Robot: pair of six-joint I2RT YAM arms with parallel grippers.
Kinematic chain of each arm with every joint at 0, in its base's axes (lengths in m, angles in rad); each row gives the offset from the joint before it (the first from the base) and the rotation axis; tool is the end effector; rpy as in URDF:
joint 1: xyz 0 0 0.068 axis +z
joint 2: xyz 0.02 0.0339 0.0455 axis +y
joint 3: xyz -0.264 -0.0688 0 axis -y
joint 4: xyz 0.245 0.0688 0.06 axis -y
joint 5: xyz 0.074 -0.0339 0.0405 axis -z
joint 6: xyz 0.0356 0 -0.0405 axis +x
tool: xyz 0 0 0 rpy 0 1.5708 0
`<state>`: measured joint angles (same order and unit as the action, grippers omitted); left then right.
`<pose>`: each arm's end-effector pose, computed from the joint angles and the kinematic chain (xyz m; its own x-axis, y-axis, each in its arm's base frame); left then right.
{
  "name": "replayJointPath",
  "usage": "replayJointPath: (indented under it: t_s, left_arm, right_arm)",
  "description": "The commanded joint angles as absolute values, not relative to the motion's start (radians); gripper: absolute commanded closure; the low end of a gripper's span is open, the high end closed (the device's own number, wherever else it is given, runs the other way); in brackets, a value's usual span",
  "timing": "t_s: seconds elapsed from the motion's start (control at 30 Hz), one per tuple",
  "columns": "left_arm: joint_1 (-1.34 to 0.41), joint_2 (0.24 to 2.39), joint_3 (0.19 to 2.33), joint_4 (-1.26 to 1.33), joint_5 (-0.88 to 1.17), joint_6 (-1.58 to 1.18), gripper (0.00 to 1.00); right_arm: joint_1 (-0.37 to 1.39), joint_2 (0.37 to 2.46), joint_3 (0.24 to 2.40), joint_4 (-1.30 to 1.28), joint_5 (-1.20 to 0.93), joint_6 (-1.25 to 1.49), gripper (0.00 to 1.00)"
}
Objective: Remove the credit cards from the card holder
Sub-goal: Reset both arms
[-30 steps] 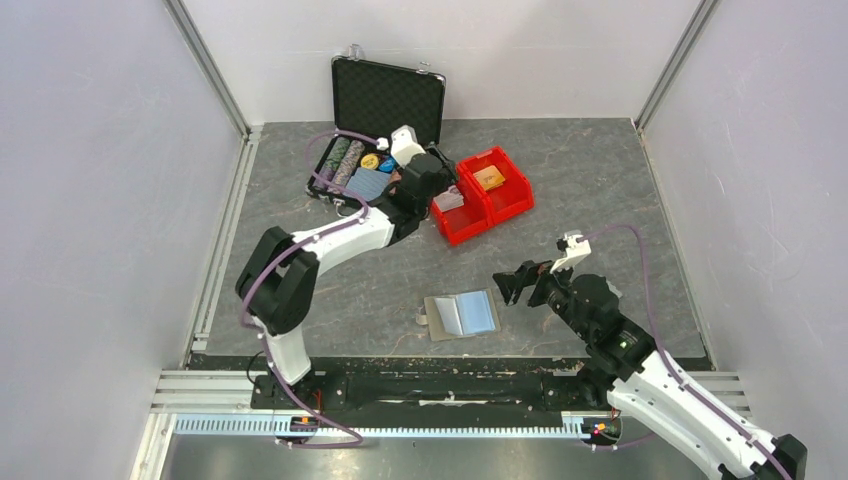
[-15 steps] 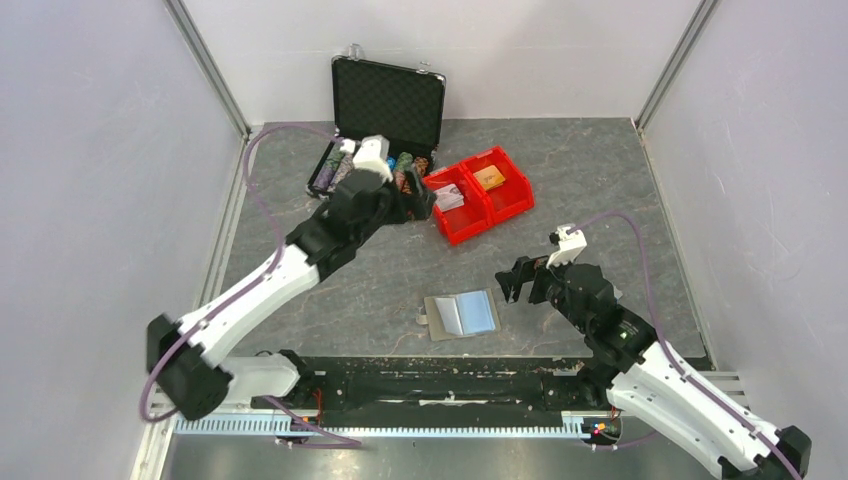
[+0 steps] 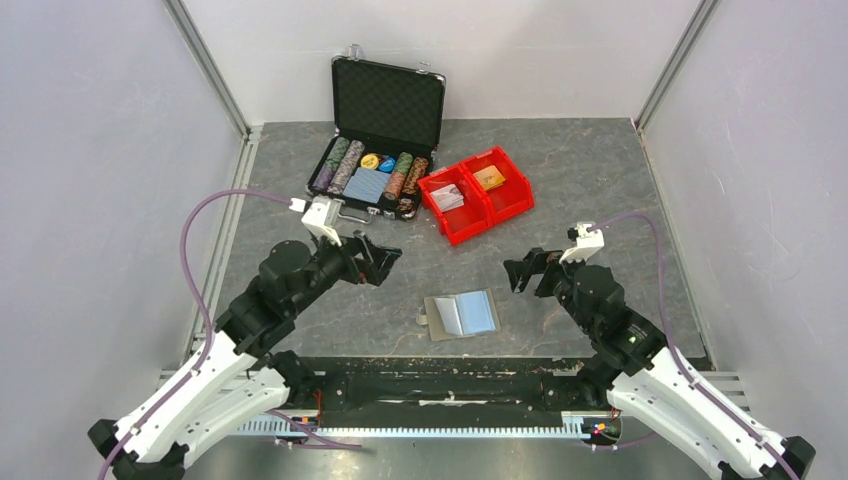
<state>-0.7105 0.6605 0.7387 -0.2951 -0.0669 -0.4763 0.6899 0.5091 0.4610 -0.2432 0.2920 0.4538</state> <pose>0.1214 -0.1013 0.3309 -0.4207 -0.2416 -0.8745 0.4595 0.7744 -0.4350 0.1150 0.0816 0.2593 -0.3731 0.2365 -0.8972 -0.2596 0.9018 0.3456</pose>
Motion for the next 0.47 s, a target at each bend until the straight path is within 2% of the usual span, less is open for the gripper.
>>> replayJointPath:
  t_s: [0.0, 0.43]
  left_arm:
    - [-0.715, 0.628, 0.733, -0.327, -0.044, -0.42, 0.0]
    - [-0.715, 0.648, 0.748, -0.369, -0.072, -0.422, 0.0]
  right_arm:
    - [0.69, 0.485, 0.468, -0.206, 0.338, 0.514, 0.02]
    - [0.69, 0.472, 0.454, -0.176, 0.338, 0.546, 0.02]
